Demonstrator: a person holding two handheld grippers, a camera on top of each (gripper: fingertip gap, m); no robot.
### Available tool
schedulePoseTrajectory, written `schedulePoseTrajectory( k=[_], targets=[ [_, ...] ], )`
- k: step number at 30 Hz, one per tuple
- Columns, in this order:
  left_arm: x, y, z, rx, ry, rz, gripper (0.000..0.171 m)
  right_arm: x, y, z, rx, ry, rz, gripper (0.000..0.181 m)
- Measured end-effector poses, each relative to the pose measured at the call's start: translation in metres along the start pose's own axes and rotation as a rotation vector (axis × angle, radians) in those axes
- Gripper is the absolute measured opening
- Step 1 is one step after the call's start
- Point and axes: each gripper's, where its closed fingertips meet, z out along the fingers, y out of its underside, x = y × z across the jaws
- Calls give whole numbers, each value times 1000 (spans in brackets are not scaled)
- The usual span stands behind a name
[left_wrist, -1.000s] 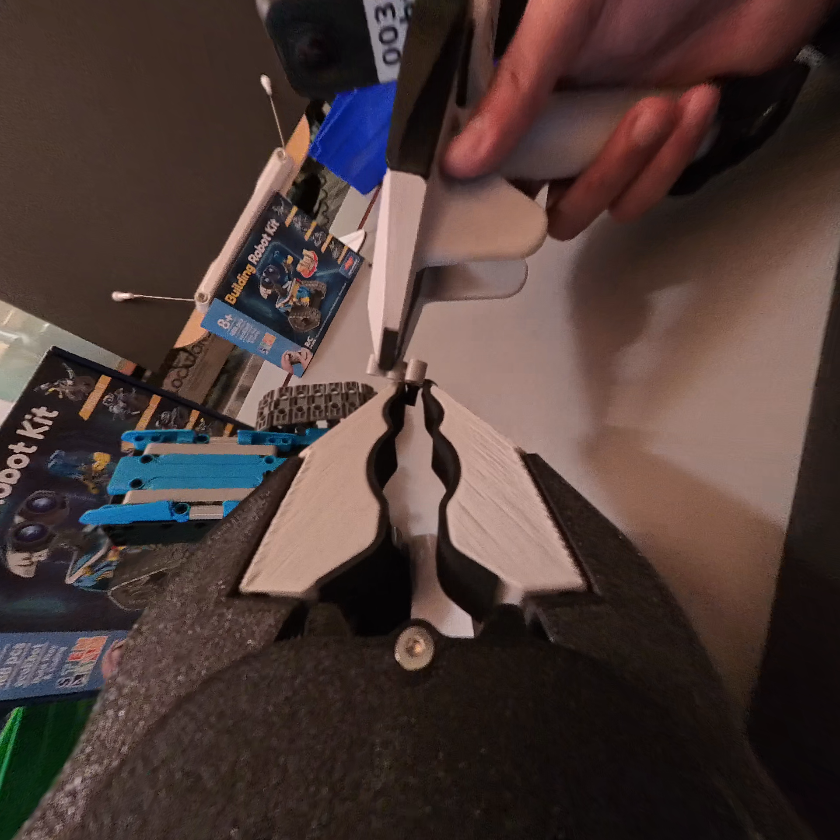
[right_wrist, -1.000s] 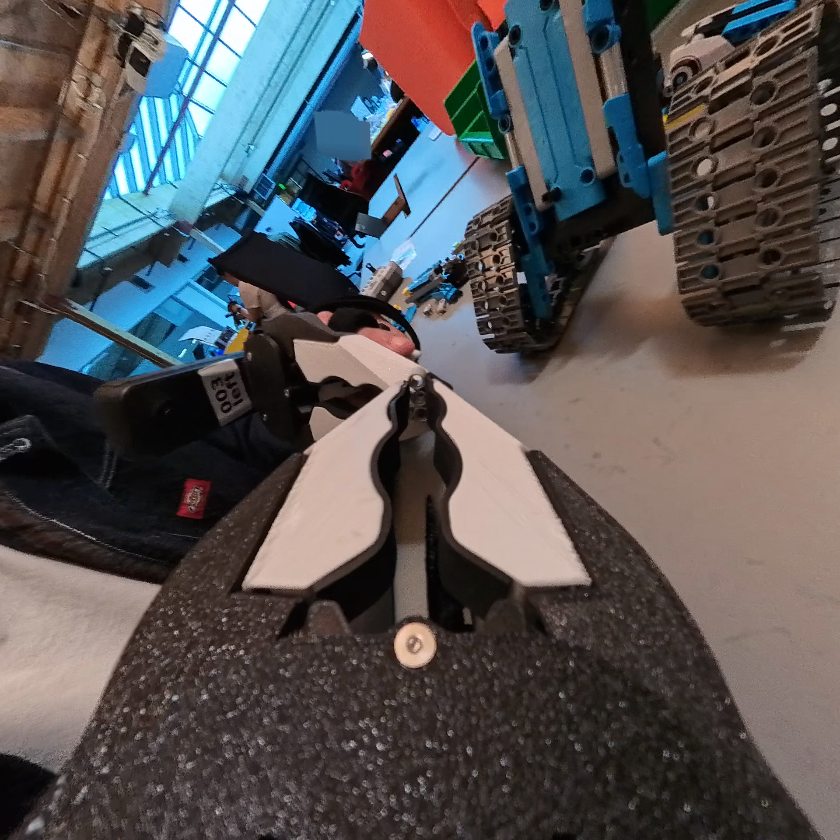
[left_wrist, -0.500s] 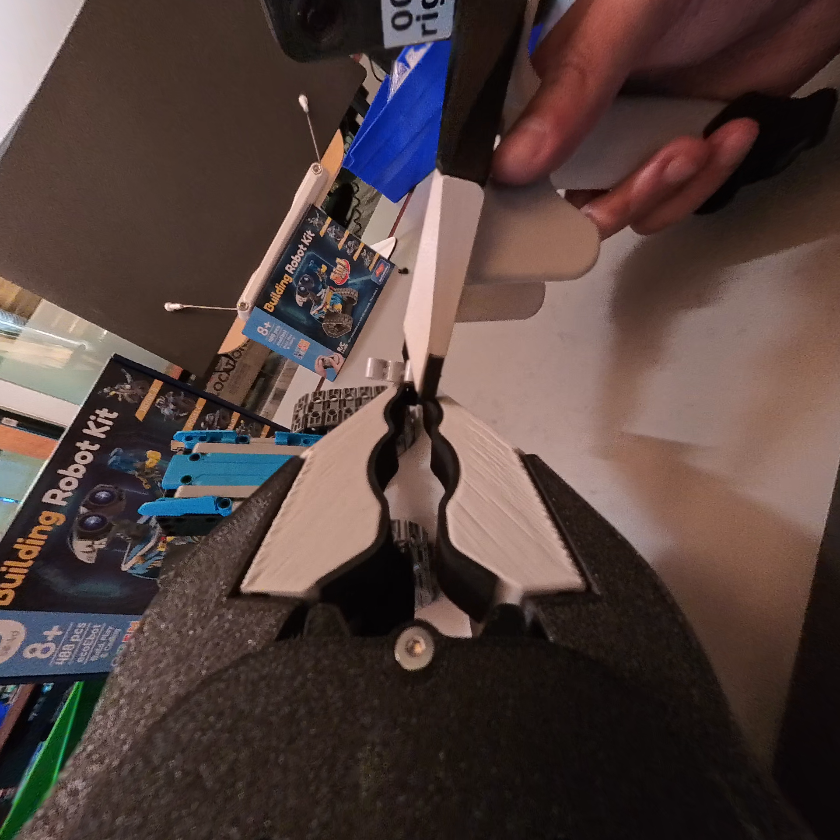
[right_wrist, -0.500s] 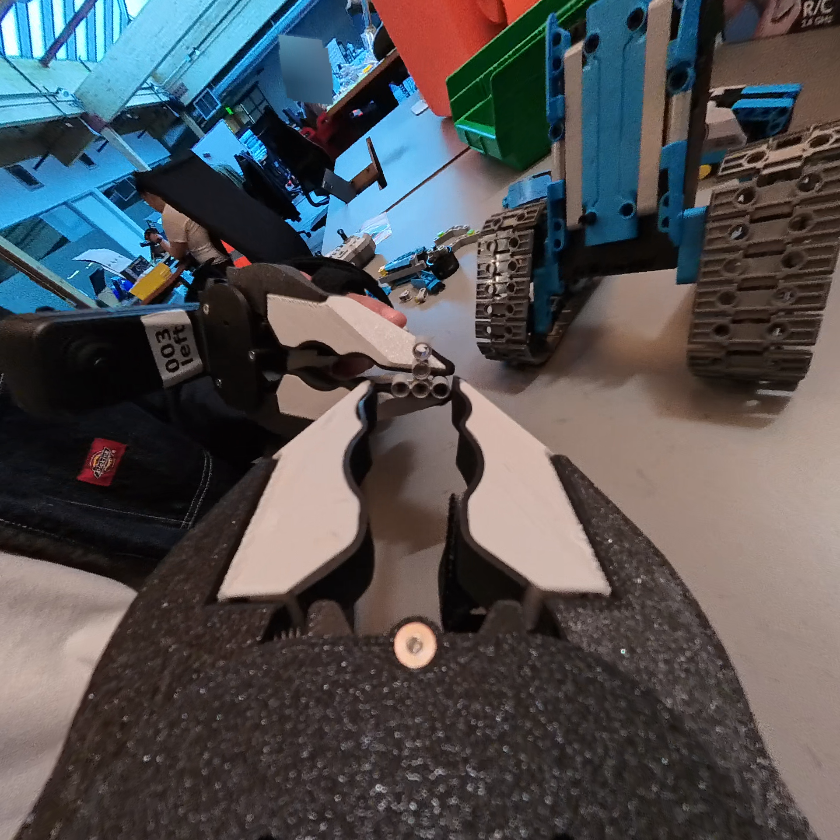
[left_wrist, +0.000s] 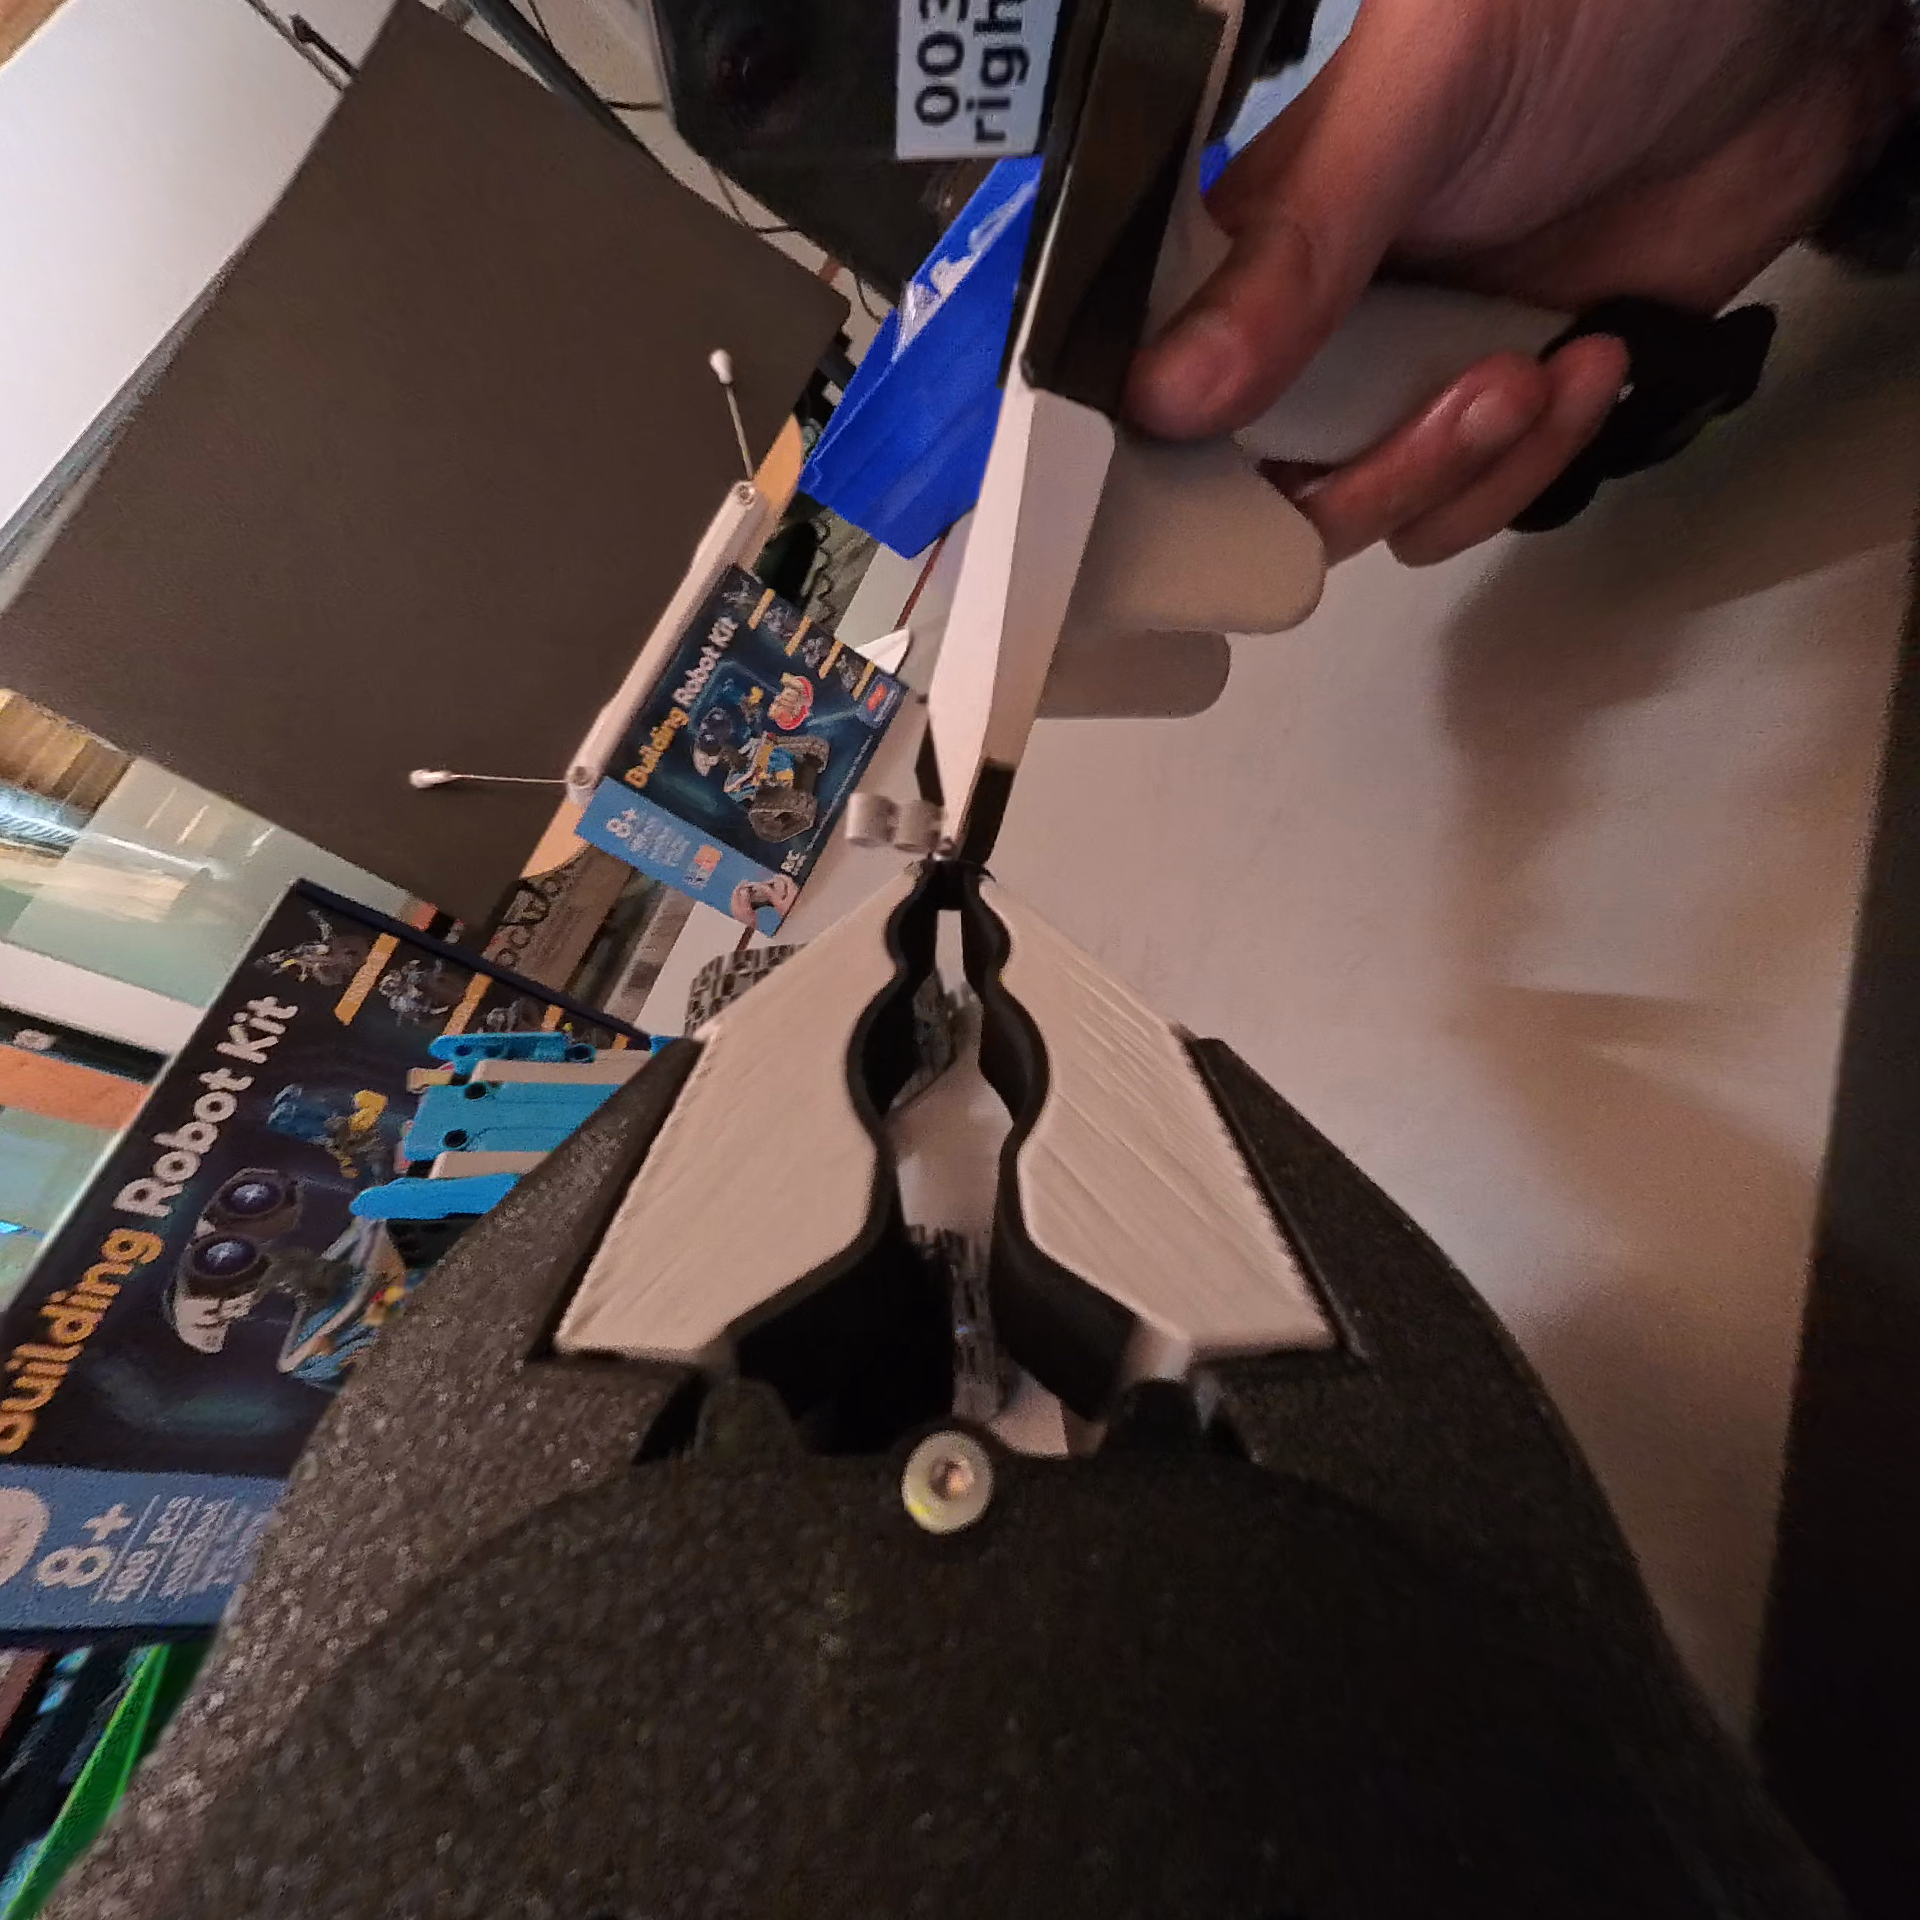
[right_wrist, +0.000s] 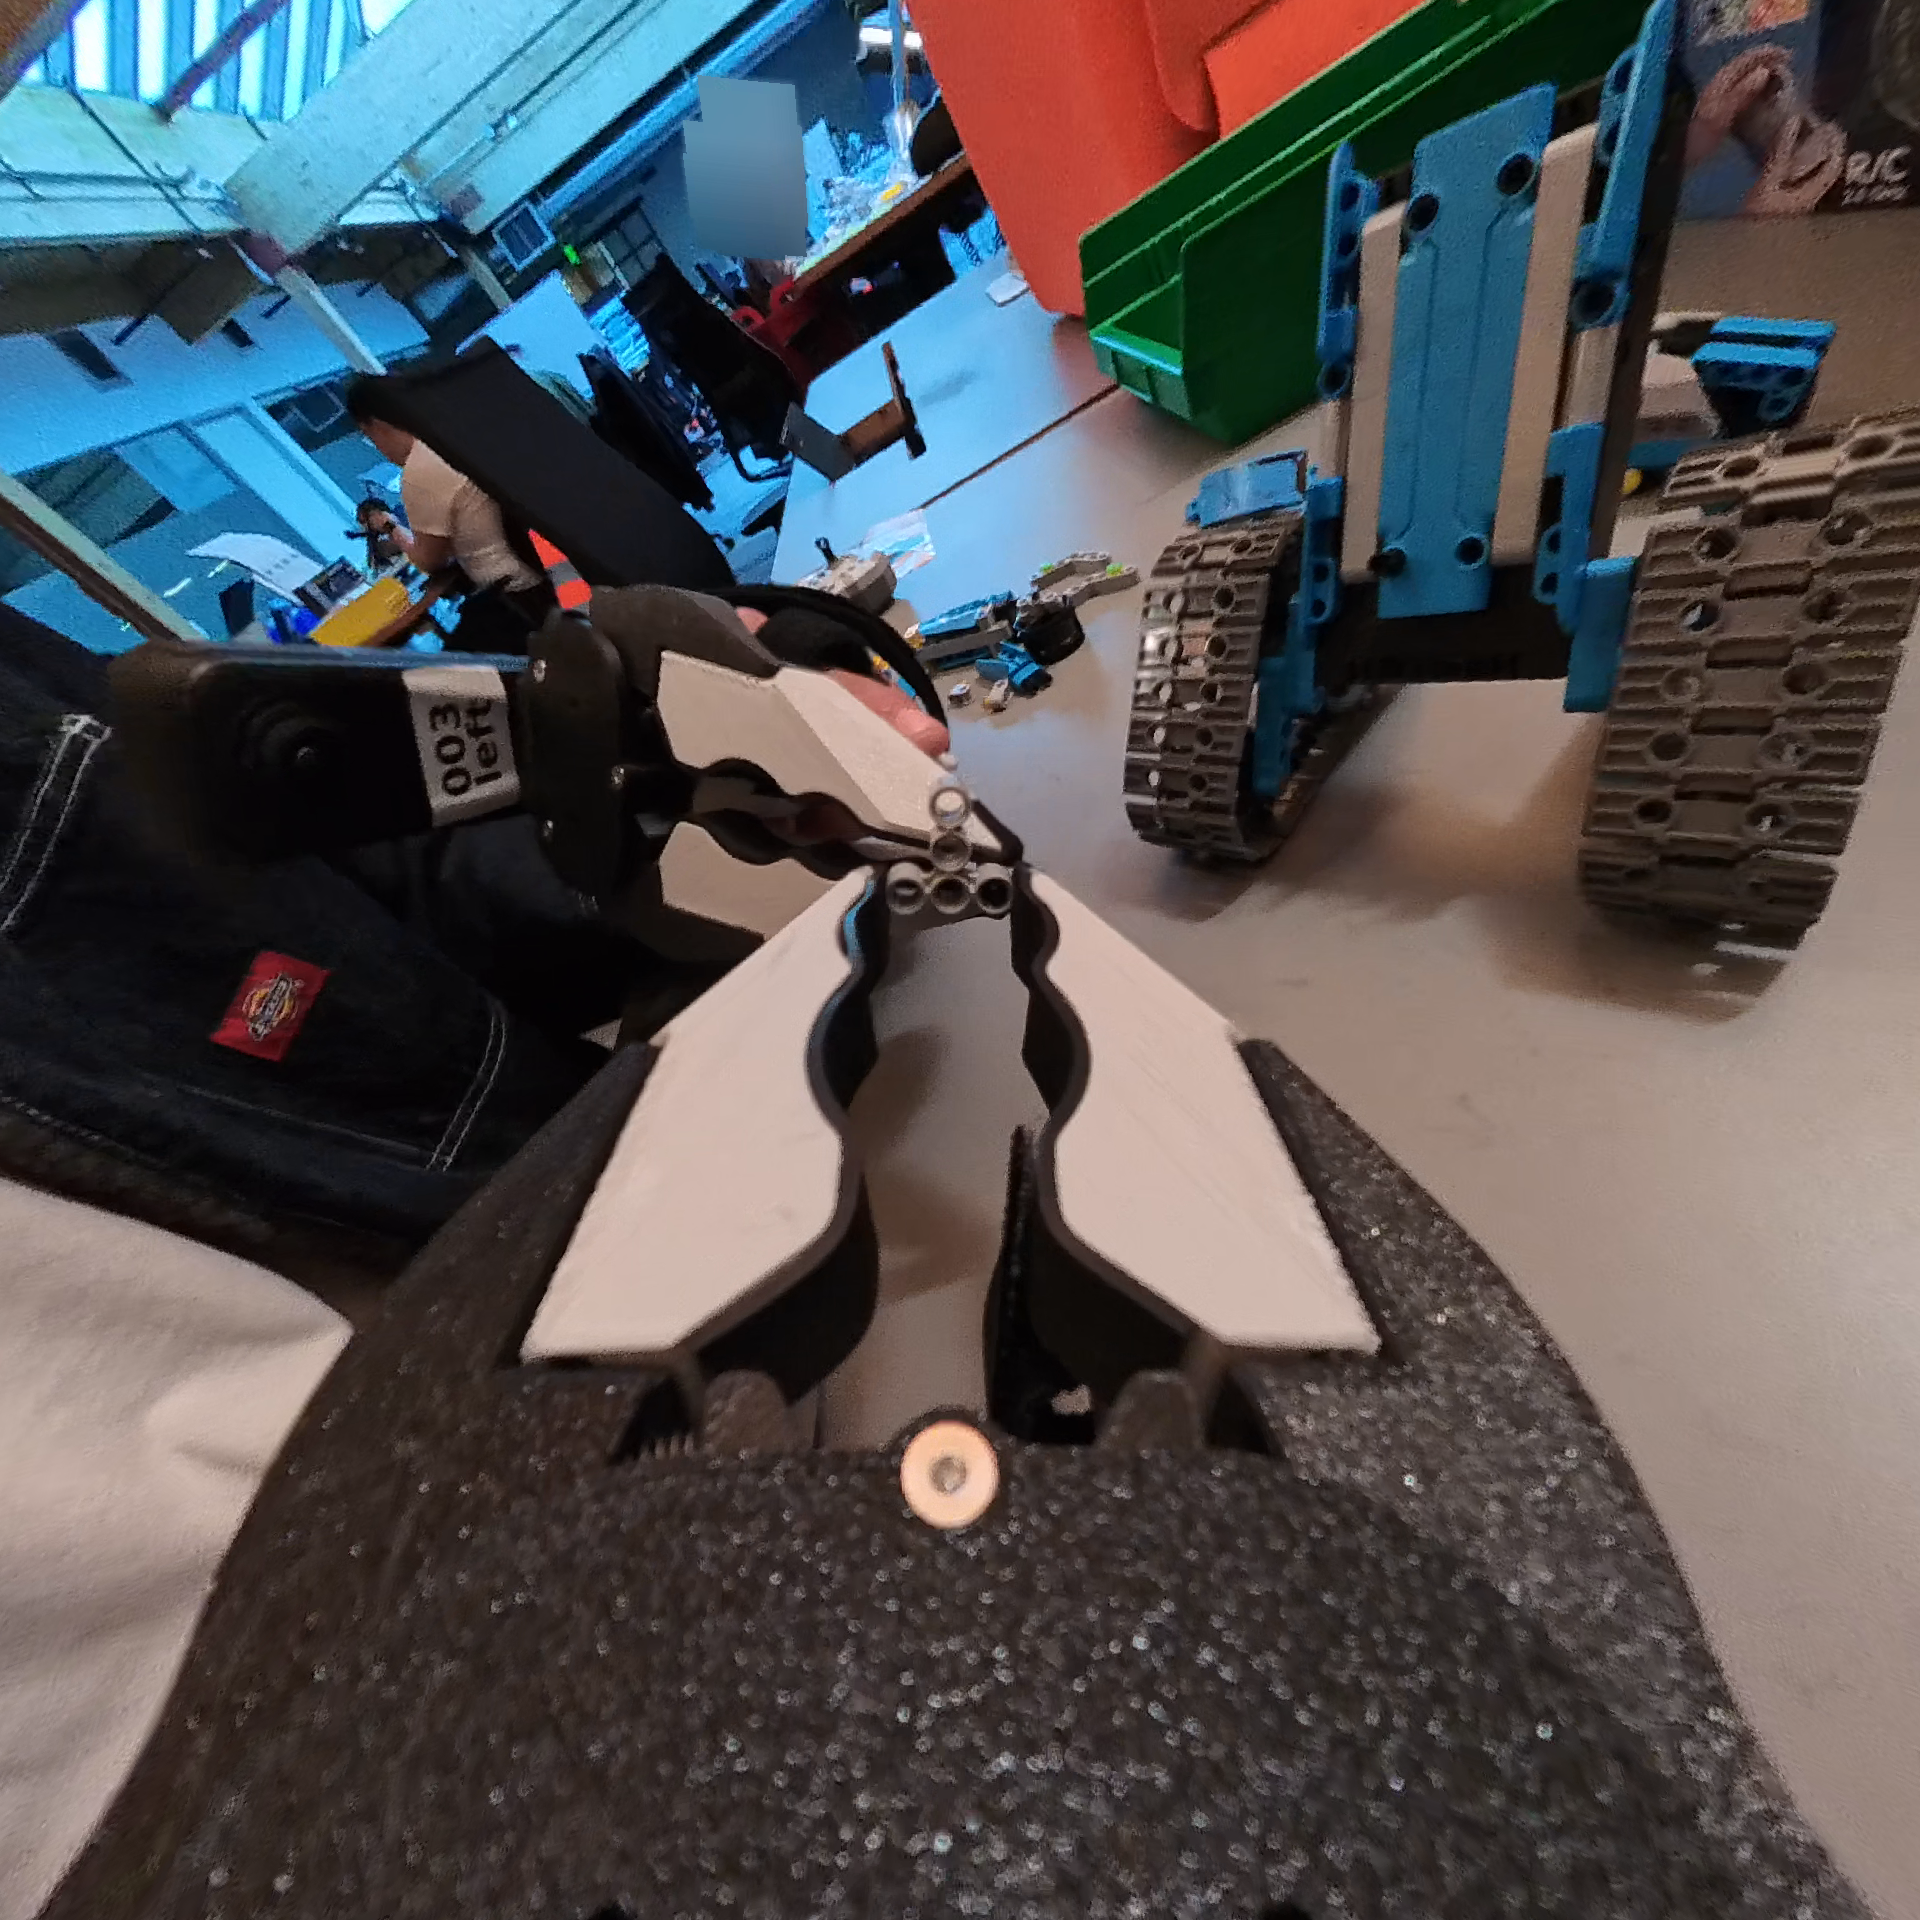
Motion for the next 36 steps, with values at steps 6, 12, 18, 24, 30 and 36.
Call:
schedulePoseTrajectory(
  k=[6, 12, 18, 24, 30, 36],
  targets=[
    [-31, 45, -15, -116, -71, -86, 1, 38, -41, -85, 288, 120, 89, 20],
    [-12, 21, -6, -41, 3, -125, 2, 126, 13, -167, 26, 784, 53, 22],
    [-13, 17, -6, -7, 25, -186, 3, 170, 56, -296, -167, 1316, 200, 31],
    [-12, 19, -5, -11, 31, -198, 3, 147, 15, -242, -45, 1129, -18, 34],
    [-6, 16, -4, -7, 35, -120, 4, 28, -10, -43, 94, 192, 83, 30],
    [-4, 9, -7, 27, 38, -101, 4, 10, -2, 8, 42, 118, 75, 20]
  ],
)
